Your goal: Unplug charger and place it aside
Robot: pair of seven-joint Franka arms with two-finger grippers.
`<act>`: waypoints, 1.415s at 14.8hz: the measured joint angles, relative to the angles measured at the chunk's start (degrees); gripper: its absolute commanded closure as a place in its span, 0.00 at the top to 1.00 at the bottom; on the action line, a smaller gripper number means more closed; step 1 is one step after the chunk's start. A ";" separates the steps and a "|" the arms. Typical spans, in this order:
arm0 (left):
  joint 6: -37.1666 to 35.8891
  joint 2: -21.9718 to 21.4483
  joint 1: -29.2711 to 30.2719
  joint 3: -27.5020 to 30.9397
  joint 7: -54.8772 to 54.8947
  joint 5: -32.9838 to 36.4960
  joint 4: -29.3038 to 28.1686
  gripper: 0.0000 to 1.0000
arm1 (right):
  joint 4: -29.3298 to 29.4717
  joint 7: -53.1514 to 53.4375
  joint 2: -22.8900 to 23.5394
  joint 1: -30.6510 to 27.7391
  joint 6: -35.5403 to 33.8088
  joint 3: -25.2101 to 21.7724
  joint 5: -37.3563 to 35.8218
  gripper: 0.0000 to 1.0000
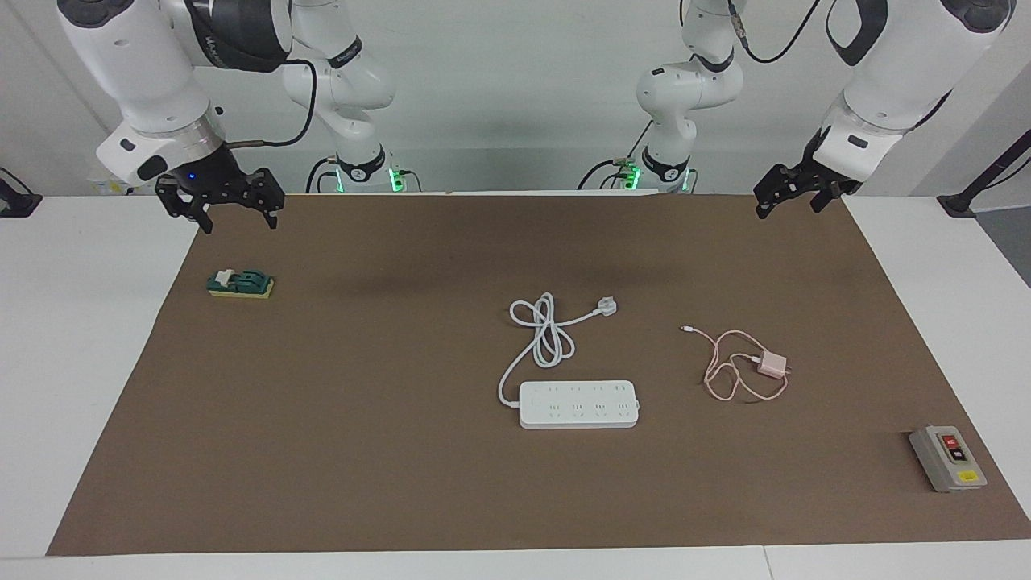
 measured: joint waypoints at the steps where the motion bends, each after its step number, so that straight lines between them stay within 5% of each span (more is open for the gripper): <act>1: 0.00 0.33 -0.04 0.00 0.12 0.00 0.17 1.00 | 0.01 0.04 0.00 -0.19 -0.01 0.00 0.21 1.00; 12: 0.02 0.70 -2.01 0.25 2.47 0.00 0.60 1.00 | 0.65 0.08 -0.22 -0.37 -3.01 0.18 1.15 1.00; 17: 0.03 0.70 -13.26 11.35 2.55 0.02 0.61 1.00 | 0.67 0.08 -0.25 -0.27 -3.01 0.61 1.17 1.00; 21: 0.03 0.67 -14.17 12.33 2.57 0.03 0.64 1.00 | 0.69 0.08 -0.25 -0.26 -3.01 0.65 1.17 1.00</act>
